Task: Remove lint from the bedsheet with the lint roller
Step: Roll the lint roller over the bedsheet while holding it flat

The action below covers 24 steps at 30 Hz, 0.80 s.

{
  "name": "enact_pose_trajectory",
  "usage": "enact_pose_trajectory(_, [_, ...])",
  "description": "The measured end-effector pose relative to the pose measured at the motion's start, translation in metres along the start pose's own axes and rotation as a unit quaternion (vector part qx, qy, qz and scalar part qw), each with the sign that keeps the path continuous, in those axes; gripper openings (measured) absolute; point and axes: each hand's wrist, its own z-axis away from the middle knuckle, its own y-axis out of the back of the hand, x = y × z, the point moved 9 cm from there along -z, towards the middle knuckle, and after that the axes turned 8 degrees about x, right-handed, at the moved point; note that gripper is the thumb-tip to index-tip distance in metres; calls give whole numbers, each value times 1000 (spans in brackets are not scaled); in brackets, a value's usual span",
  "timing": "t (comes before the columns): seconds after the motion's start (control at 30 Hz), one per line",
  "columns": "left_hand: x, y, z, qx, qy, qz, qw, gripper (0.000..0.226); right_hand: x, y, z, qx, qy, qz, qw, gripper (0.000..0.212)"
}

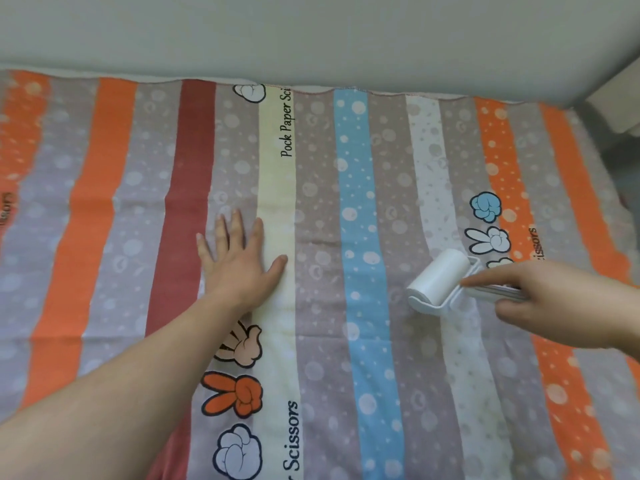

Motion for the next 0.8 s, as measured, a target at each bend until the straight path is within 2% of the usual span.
enact_pose_trajectory(0.1, [-17,2,-11,-13,14,-4,1000,90,-35,28,-8,36,0,-2,999,49])
enact_pose_trajectory(0.2, [-24,-5,-17,-43,2,18,999,91,-92,41,-42,104,41,-24,993,52])
enact_pose_trajectory(0.33, [-31,-16,-21,-62,-7,58,996,88,-175,34,-112,176,81,-108,975,56])
enact_pose_trajectory(0.43, [-32,-18,-22,-57,-11,73,996,85,-211,21,-156,190,75,-130,970,59])
enact_pose_trajectory(0.6, [-32,-19,-23,-62,-17,79,995,78,-204,-8,-155,166,46,-136,976,58])
enact_pose_trajectory(0.8, [-30,-16,-23,-78,-12,84,993,71,-161,-29,-101,137,53,-70,987,55])
